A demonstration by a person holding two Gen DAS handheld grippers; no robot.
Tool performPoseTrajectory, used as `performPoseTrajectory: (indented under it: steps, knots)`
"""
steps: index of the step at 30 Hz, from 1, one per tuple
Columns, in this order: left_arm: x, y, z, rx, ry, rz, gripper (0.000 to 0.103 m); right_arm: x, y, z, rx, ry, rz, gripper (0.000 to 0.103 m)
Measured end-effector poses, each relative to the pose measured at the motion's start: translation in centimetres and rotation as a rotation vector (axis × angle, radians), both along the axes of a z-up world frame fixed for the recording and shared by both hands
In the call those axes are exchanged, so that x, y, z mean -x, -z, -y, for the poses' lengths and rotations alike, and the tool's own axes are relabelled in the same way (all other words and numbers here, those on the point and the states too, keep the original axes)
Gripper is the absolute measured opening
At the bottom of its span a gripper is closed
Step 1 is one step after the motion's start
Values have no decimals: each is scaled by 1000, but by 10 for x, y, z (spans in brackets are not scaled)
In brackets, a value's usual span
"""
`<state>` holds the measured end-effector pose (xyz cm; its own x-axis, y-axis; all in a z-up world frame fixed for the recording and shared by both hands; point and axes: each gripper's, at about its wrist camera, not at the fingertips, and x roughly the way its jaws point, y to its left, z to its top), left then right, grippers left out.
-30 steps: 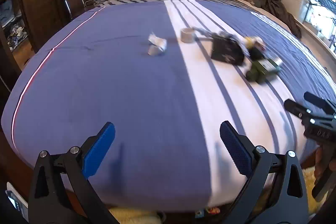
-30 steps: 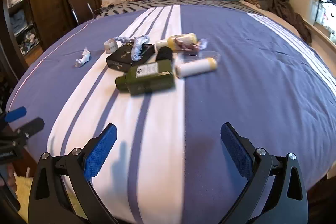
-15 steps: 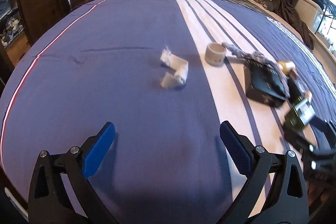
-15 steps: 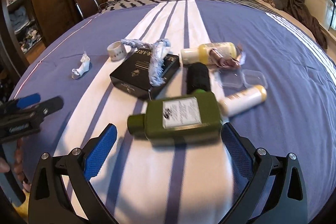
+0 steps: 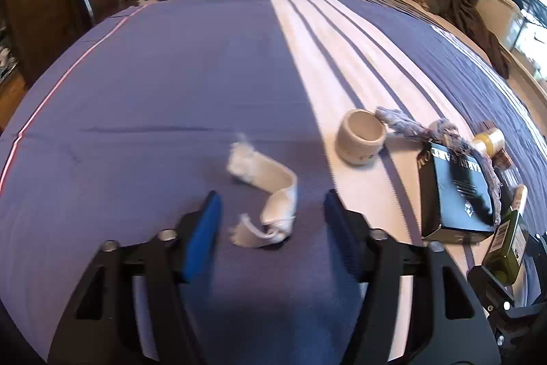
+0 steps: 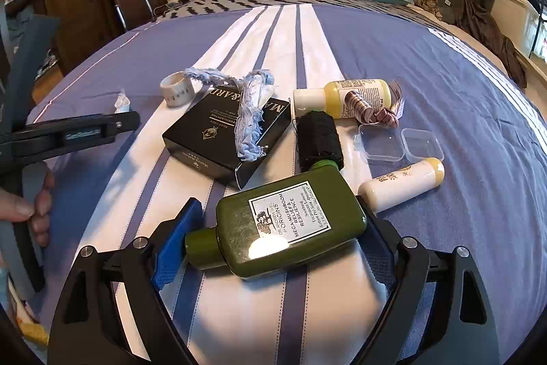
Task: Collect trash
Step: 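Grasp the crumpled white tissue with the left tool while the right tool grasps the green bottle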
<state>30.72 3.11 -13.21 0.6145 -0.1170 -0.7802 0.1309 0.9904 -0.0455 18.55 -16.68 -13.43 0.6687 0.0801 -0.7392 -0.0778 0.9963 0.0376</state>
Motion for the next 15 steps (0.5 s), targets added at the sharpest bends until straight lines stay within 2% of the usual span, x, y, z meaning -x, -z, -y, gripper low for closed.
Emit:
performPoseTrajectory:
  steps: [5, 7, 15]
  knots:
    - [4, 1, 6, -20, 17, -10, 32, 0, 0, -5, 42, -4, -5, 87]
    - [7, 1, 7, -21, 17, -14, 20, 0, -1, -3, 31, -8, -7, 87]
    - [56, -5, 14, -7, 36, -13, 18, 35, -7, 5, 2, -22, 11, 87]
